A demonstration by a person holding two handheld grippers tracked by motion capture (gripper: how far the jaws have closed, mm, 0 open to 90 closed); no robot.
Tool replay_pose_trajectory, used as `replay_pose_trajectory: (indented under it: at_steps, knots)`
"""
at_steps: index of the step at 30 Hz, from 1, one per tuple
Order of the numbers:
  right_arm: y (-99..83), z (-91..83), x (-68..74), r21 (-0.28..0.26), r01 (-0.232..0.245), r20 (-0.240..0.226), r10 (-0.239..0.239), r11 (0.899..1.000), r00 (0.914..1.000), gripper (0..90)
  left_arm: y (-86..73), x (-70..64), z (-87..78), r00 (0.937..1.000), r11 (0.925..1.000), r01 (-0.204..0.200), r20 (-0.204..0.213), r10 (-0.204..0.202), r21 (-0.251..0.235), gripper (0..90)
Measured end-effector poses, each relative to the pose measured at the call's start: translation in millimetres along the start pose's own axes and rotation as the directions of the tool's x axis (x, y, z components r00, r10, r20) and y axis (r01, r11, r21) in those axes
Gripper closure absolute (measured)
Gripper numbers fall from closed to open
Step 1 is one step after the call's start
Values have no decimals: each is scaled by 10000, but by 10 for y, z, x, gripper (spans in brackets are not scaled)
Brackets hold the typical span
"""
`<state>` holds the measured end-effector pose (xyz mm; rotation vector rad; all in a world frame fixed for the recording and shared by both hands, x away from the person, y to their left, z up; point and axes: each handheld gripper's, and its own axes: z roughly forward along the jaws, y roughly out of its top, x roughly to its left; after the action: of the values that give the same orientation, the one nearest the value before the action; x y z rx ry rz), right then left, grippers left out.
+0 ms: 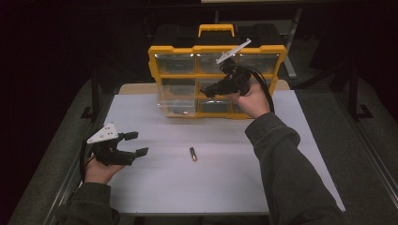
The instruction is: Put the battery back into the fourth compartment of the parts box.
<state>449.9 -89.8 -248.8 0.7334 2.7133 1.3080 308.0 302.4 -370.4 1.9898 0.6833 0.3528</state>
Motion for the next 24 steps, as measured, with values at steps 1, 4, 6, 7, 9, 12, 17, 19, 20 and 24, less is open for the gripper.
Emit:
replay_pose_trajectory:
  at_steps: [1, 4, 6, 7, 9, 12, 17, 19, 20, 24]
  knots:
    - [26, 2, -2, 4, 16, -5, -16, 10000, 10000, 761, 0, 0, 0, 10000, 10000, -1, 3, 1, -2, 231]
    - [106, 10, -10, -36, 227, 57, -227, 9997, 9997, 761, 0, 0, -1, 10000, 10000, -2, 2, 2, -4, 231]
    - [160, 15, 0, -49, 261, 19, -261, 9996, 9997, 761, -1, 2, -3, 10000, 10000, 5, -6, -5, -19, 231]
    - [186, 22, 4, -45, 293, 34, -293, 9996, 9996, 760, -1, 2, -3, 10000, 10000, 15, -14, -15, -36, 231]
    - [236, 32, 8, -22, 397, 65, -397, 9992, 9992, 761, -3, 4, -4, 10000, 10000, 29, -26, -29, -60, 231]
    - [301, 52, 17, -57, 383, 6, -383, 9993, 9993, 761, -3, 8, -8, 10000, 10000, 12, -33, -12, -90, 231]
    - [388, 110, 34, -29, 481, 4, -481, 9988, 9988, 761, -3, 11, -10, 10000, 10000, -1, -22, 1, -80, 231]
    - [417, 132, 45, -38, 449, -17, -449, 9990, 9990, 761, -1, 14, -15, 10000, 10000, -20, -10, 20, -33, 231]
    - [430, 146, 42, -43, 533, 16, -533, 9986, 9986, 761, -4, 14, -9, 10000, 9999, -7, -4, 7, -112, 231]
    - [486, 199, 53, 72, 471, -17, -471, 9989, 9989, 761, -5, 13, -7, 10000, 9999, -8, -4, 8, -126, 232]
